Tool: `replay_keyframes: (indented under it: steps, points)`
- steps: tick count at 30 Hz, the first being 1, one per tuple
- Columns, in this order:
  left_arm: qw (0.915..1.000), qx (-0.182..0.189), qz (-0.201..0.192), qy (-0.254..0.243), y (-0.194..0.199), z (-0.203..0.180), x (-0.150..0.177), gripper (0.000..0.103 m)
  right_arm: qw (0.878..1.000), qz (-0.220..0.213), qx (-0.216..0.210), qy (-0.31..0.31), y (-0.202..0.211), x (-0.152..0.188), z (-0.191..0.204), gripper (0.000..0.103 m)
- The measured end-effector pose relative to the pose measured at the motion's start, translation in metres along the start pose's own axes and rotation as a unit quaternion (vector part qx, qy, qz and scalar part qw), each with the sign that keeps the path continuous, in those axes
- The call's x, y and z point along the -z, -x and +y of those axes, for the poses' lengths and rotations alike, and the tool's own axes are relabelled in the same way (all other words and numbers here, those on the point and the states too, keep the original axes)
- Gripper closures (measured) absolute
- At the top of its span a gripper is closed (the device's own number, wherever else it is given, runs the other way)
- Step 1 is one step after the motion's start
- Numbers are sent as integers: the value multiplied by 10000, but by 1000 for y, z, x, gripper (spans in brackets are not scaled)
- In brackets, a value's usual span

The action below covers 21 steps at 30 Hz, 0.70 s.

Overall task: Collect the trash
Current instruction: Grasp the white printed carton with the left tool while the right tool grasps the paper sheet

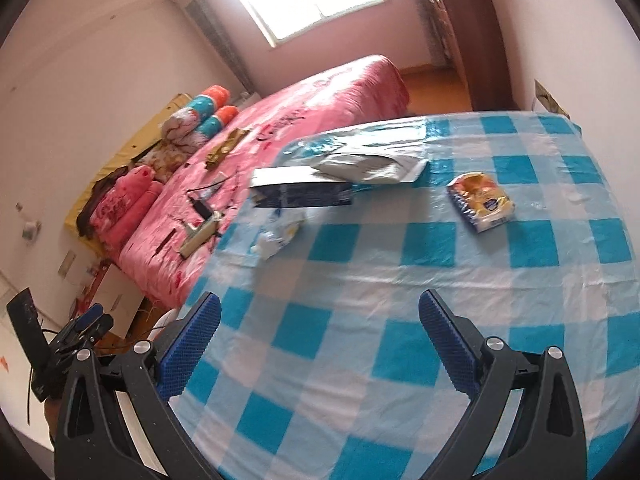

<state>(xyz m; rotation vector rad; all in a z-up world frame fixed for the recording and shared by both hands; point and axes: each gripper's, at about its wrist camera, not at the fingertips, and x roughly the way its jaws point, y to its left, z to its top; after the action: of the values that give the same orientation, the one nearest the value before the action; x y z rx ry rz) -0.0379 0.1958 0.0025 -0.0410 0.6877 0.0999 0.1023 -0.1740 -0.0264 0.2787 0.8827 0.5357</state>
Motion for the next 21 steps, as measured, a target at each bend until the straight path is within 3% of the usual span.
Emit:
replay_keyframes:
  steps: [3,7,12,21]
  points:
    - [9994,273,92,-172,-29,-19,-22,9,9998,51,197,24,-15,-15,-10,5]
    - [9960,882,149,-74,-60,-37,-48,9,9997,37,258,-45,-33,-35,-27,5]
    - [9914,1286,209,116,-103,-57,-82,9,9992,-199,315,-105,-50,-72,-46,5]
    - [9892,1320,381,516,-173,-64,-128,9,9992,-229,165,-270,-95,-136,-69,5]
